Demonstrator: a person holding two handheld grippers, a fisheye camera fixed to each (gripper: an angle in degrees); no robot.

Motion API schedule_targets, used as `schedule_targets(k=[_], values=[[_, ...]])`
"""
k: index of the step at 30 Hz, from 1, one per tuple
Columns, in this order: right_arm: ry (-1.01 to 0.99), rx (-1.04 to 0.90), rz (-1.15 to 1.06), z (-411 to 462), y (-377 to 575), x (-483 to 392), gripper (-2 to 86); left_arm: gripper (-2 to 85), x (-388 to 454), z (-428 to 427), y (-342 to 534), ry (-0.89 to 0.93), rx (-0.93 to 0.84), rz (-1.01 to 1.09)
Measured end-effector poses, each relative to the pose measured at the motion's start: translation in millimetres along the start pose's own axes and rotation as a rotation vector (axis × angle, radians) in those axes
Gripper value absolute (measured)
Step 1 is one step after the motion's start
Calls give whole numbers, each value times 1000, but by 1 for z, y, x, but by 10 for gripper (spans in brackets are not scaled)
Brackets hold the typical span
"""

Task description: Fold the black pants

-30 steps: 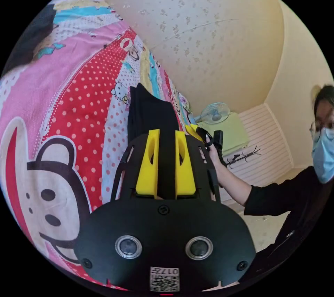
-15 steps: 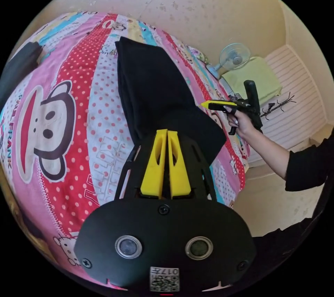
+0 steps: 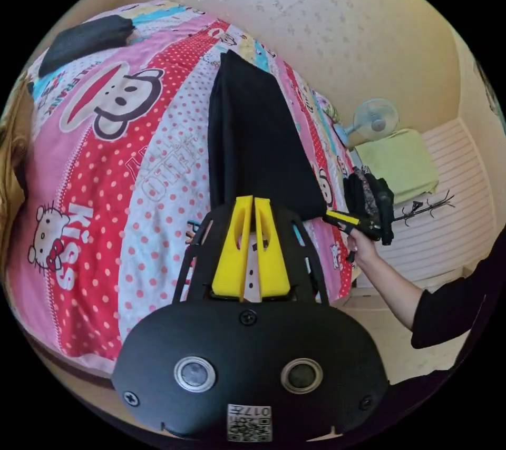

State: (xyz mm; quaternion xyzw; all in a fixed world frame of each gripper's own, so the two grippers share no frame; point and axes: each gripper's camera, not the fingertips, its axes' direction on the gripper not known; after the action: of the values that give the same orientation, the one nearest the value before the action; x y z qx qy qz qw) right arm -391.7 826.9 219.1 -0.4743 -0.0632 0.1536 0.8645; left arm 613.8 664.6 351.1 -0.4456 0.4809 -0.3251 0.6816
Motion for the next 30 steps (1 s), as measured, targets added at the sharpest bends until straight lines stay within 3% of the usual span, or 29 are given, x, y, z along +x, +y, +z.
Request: schedule_targets(k=[1, 3, 5, 9, 12, 15, 18, 21, 25, 30], values=[[-82, 39, 93, -6, 10, 12, 17, 87, -12, -3, 10, 29, 19, -65], [-456, 252, 356, -17, 58, 54, 34, 127, -26, -1, 24, 0, 13, -145], [-652, 367, 514, -8, 92, 74, 65, 143, -40, 4, 35, -5, -10, -224], [-818, 353, 669, 32, 123, 85, 132, 149, -57, 18, 49, 54, 40, -309], [-849, 365, 769, 50, 125, 94, 143, 139, -64, 36, 43, 103, 5, -363], [-776, 378, 818, 55, 113, 108, 153, 136, -63, 54, 29, -20, -75, -370], [-729, 363, 853, 60, 98, 123, 154, 143, -66, 63, 21, -33, -86, -392], [-714, 340, 875, 66, 93, 134, 145, 153, -74, 64, 32, -15, -12, -444], [-761, 342, 904, 65, 107, 143, 136, 132, -106, 70, 59, 136, 162, -687], [-917, 378, 961, 81, 131, 160, 124, 102, -130, 76, 56, 190, 125, -736]])
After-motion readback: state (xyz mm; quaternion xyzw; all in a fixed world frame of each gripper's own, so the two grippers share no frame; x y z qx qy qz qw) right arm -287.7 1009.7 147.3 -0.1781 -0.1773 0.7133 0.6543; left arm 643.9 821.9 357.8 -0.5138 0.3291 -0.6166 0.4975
